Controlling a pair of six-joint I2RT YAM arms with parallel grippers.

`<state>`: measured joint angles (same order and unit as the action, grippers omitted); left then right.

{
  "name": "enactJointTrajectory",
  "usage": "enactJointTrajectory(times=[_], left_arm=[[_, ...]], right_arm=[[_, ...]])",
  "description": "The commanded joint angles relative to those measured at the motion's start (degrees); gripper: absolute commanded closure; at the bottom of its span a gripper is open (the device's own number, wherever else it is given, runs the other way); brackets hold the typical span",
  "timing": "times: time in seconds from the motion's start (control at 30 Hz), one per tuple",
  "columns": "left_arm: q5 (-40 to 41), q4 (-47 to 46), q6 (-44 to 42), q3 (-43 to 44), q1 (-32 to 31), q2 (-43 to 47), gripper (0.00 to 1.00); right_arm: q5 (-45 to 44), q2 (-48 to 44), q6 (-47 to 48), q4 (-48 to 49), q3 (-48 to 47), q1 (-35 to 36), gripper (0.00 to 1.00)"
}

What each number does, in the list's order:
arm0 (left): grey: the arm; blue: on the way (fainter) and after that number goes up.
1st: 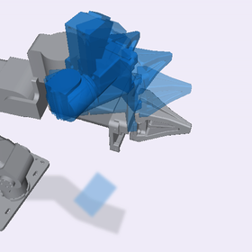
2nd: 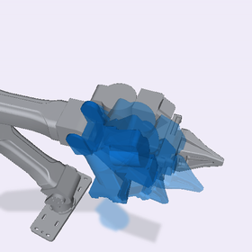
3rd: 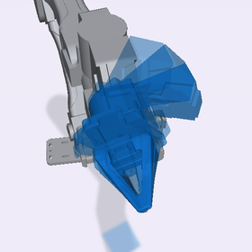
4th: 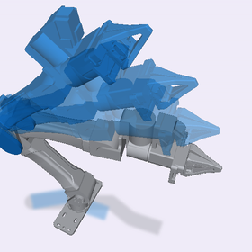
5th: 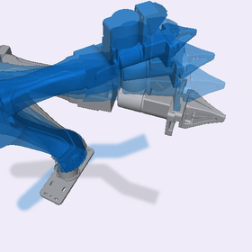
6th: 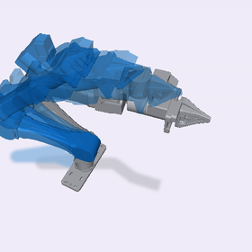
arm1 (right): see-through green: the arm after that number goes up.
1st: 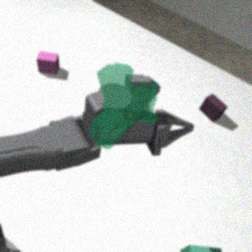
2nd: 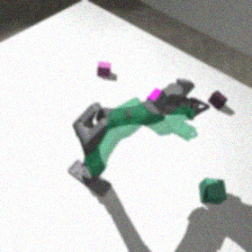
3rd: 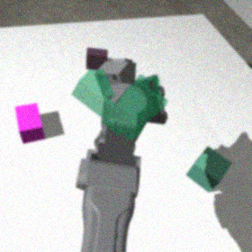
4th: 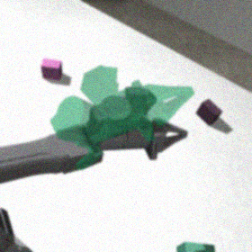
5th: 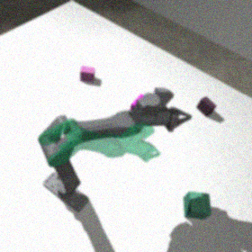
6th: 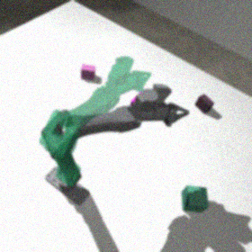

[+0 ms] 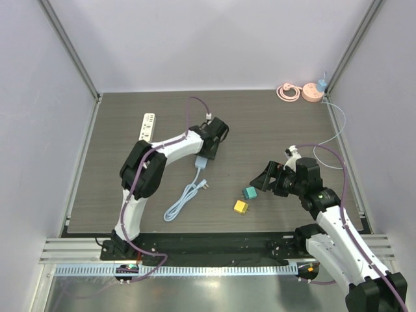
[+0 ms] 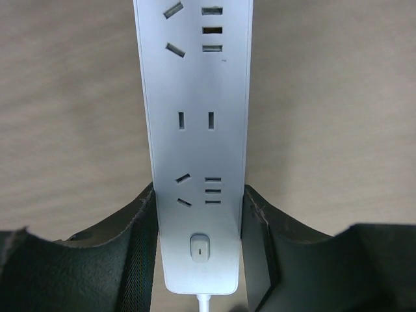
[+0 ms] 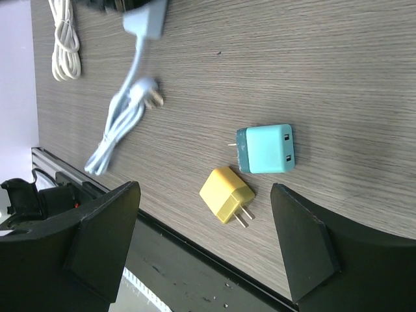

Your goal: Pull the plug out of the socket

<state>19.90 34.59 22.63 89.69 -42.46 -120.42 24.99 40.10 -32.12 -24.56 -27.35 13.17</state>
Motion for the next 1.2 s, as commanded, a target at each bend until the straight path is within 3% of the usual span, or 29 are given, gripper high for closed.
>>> enactJointTrajectory(times=[0.0,0.4,0.63,0.7,0.73,0.8,0.83,0.93,1.07,1.17], left_arm=[[2.9,-0.2,-6.5,5.6,6.6,0.0,1.0],[-4.1,7.1,-24.2,21.7,19.3,-7.0,1.0],[-9.1,6.8,-23.0,24.7,22.3,-9.7,1.0],[-10.1,6.9,-21.6,25.1,22.4,-10.3,0.91],[-9.6,7.0,-20.8,25.4,22.4,-10.4,0.7],[-8.5,7.2,-18.0,26.0,22.5,-10.6,0.53],[-8.7,7.9,-16.9,26.2,22.6,-10.6,0.36],[-7.5,10.2,-12.6,28.3,22.8,-10.0,0.19],[-5.2,15.1,-7.3,31.3,22.8,-6.5,0.14],[-6.6,17.4,-1.5,28.9,22.6,0.3,0.14]], right_arm=[[-0.9,-1.2,-0.7,0.3,-0.9,0.5,0.13],[-1.4,1.7,0.1,0.6,-1.3,0.5,0.13],[-1.4,2.6,0.2,0.7,-1.2,0.5,0.13],[-1.8,3.1,0.2,0.9,-1.2,0.5,0.13],[-2.0,3.2,0.3,1.1,-1.1,0.5,0.13],[-2.1,4.0,0.5,1.4,-1.1,0.5,0.13],[-2.1,4.4,0.6,1.5,-1.2,0.5,0.13],[-2.3,5.3,0.5,1.6,-1.5,0.5,0.13],[-2.3,5.5,0.0,0.6,-2.4,0.5,0.13],[-4.2,7.4,-0.3,0.0,-3.0,0.5,0.13]])
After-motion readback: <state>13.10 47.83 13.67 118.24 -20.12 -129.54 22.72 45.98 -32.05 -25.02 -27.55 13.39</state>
